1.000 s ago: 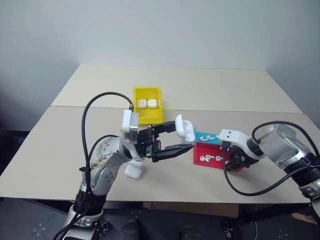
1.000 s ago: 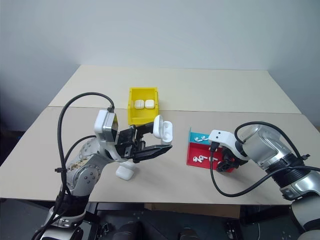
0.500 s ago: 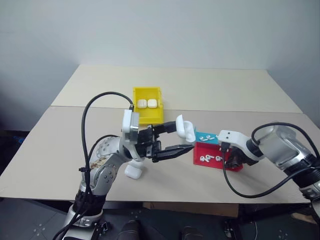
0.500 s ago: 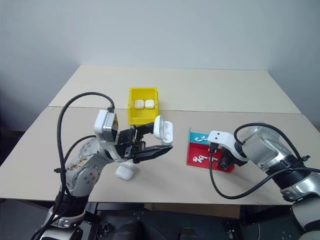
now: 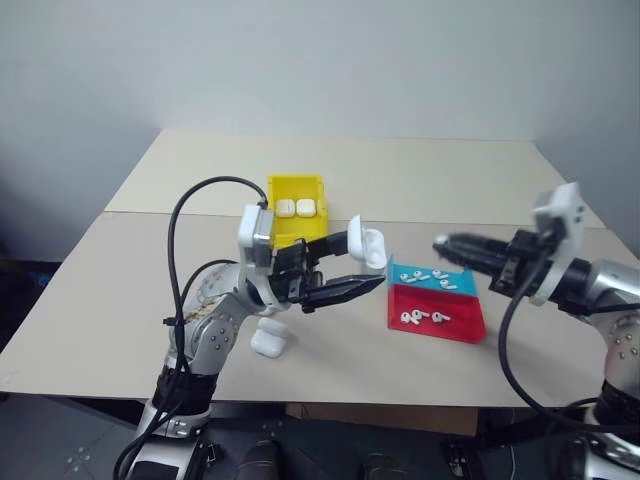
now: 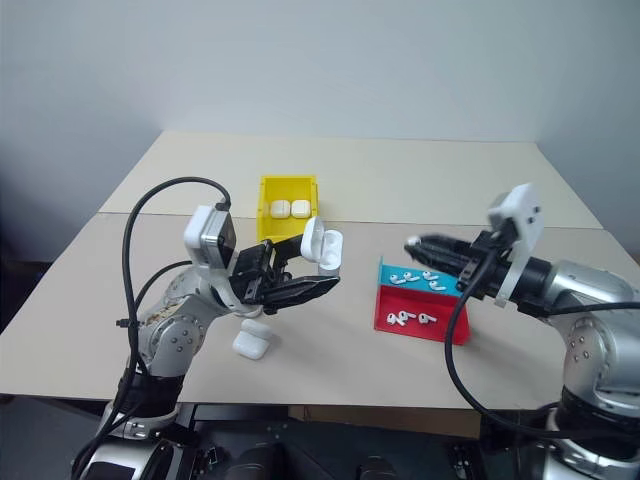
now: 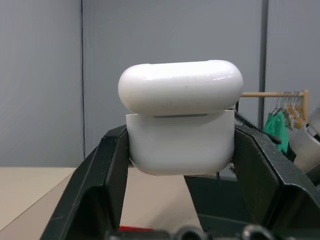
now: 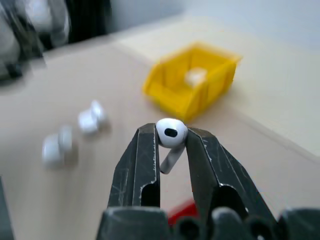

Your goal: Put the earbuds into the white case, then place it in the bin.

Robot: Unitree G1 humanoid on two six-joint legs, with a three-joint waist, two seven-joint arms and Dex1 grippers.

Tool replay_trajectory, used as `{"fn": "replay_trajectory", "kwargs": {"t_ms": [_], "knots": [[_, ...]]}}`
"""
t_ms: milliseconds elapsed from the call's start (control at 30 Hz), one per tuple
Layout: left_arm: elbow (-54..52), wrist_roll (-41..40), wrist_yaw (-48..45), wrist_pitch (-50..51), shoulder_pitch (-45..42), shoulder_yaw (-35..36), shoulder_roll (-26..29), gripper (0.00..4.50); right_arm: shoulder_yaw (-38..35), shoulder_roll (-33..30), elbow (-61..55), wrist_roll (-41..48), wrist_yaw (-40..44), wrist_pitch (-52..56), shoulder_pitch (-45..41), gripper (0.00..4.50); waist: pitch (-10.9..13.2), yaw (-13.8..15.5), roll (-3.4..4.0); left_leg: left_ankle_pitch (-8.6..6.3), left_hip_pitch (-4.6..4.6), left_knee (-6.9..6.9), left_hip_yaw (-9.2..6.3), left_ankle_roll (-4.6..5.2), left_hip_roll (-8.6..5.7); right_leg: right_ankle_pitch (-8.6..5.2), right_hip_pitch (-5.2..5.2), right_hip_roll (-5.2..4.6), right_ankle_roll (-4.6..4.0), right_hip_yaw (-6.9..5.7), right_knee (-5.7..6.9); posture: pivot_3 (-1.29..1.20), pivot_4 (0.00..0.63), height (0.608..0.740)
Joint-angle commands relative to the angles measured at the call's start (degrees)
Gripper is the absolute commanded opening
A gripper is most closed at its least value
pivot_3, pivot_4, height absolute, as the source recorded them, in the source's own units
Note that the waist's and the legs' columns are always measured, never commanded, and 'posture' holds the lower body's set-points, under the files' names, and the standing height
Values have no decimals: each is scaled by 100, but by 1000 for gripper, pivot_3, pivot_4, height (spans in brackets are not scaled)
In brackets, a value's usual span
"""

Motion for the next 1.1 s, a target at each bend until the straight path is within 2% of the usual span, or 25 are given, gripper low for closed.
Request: {"fn": "replay_trajectory", "kwargs": {"t_ms": [33,133,333,500,800,1100], "knots": [[73,-205,-186,37,-311,127,-21,2782,-411,359,-380,1217,-612,-30,-402,611,-1,-10,1,0,0,-2,-1,0,0,0,0,0,0,0,0,0,150,740],[161,-124,-295,-44,-370,137,3,2782,-255,578,-486,1919,-1117,-98,-539,611,-1,-15,1,0,0,-6,2,0,-2,-1,1,-3,0,1,-6,0,150,740],[115,-62,-112,-37,-510,209,-9,2782,444,541,-655,2539,-1725,-428,-662,611,0,-33,2,0,-1,-10,1,0,-2,-1,-1,-3,0,1,-4,0,150,740],[48,101,48,-144,-492,195,-49,2782,1026,389,-616,2452,-1750,-915,-611,611,0,-38,2,0,-1,-10,2,0,-2,-1,-1,-3,0,2,-6,0,150,740],[-222,88,146,-124,-319,262,110,2782,1615,87,-277,2165,-1561,-1630,-510,611,0,-53,2,0,-1,-11,2,0,-2,-1,-3,-3,0,2,-6,0,150,740],[-357,72,144,-61,-250,277,248,2782,1829,-217,147,1907,-1290,-2142,-429,611,0,-52,2,0,-1,-12,3,0,-2,-1,-3,-3,-1,2,-8,0,150,740]]}}
